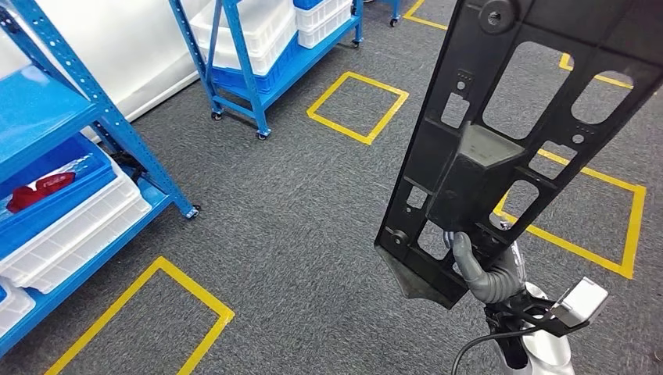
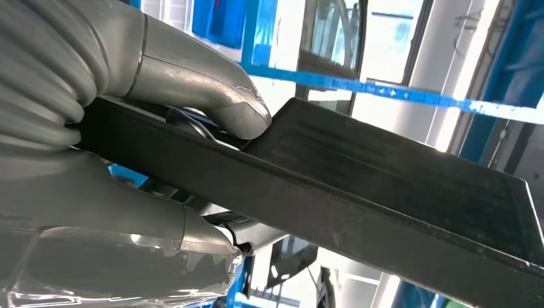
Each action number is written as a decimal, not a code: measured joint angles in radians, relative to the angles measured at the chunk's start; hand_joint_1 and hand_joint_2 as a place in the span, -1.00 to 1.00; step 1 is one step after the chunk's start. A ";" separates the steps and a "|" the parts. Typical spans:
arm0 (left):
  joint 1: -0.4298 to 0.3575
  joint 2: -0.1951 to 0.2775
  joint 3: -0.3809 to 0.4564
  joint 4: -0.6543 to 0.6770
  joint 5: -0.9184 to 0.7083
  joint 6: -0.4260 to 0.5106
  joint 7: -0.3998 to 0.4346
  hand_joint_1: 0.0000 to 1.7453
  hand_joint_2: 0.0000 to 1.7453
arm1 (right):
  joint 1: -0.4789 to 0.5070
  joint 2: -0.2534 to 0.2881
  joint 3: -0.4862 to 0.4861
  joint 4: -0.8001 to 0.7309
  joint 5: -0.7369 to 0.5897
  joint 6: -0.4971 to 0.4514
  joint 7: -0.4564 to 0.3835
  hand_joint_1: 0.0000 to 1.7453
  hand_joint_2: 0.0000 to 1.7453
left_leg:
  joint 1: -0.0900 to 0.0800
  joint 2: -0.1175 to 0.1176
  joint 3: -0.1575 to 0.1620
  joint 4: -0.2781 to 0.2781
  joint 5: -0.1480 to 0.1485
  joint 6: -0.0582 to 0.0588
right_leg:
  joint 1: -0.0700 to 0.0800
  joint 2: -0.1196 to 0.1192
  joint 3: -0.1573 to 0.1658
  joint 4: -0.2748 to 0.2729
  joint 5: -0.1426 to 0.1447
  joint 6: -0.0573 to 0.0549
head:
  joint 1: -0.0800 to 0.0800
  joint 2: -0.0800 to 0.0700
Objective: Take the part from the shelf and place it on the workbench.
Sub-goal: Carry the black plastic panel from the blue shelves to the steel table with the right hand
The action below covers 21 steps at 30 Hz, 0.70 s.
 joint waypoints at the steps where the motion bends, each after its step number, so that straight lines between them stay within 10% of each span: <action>1: -0.001 0.000 0.001 0.000 0.001 0.000 0.000 -1.00 1.00 | 0.000 0.000 0.000 0.002 0.000 0.001 0.000 1.00 1.00 | 0.000 -0.004 -0.022 0.047 -0.012 0.001 | 0.002 0.013 0.000 0.000 0.000 -0.001 | 0.000 0.000; 3: -0.003 0.000 0.004 0.000 0.003 0.001 0.000 -1.00 1.00 | -0.003 0.000 0.000 0.006 0.000 0.005 0.000 1.00 1.00 | -0.002 -0.009 -0.017 0.031 0.026 0.010 | 0.007 0.040 0.002 0.000 0.001 -0.002 | 0.000 0.000; 6: 0.000 0.001 0.010 0.000 0.008 0.005 0.002 -1.00 1.00 | -0.020 0.000 0.004 0.014 0.000 0.010 0.001 1.00 1.00 | -0.005 -0.060 0.057 -0.152 0.131 0.038 | 0.009 0.080 0.004 0.001 0.003 0.001 | 0.000 0.000; 10: -0.001 0.001 0.013 0.000 0.008 0.010 0.003 -1.00 1.00 | -0.040 0.000 0.013 0.026 0.002 0.010 0.002 1.00 1.00 | -0.008 -0.071 0.088 -0.231 0.150 0.052 | 0.000 0.113 -0.008 -0.005 0.016 0.023 | 0.000 0.000; 14: 0.001 -0.002 0.014 0.000 0.007 0.014 0.002 -1.00 1.00 | -0.058 0.007 0.017 0.032 0.002 0.010 0.002 1.00 1.00 | -0.001 -0.021 0.110 -0.284 0.165 0.060 | 0.004 0.016 -0.065 0.103 -0.051 0.045 | 0.000 0.000; 17: 0.004 -0.002 0.014 0.000 0.008 0.014 0.002 -1.00 1.00 | -0.062 0.010 0.019 0.041 0.002 0.010 0.002 1.00 1.00 | 0.000 0.015 0.108 -0.278 0.160 0.058 | -0.009 -0.001 -0.135 0.244 -0.096 0.064 | 0.000 0.000; 21: 0.002 -0.005 0.014 0.000 0.008 0.013 0.002 -1.00 1.00 | -0.066 0.010 0.019 0.047 0.002 0.010 0.002 1.00 1.00 | 0.004 0.056 0.107 -0.246 0.133 0.035 | -0.018 -0.058 -0.038 0.062 -0.001 0.077 | 0.000 0.000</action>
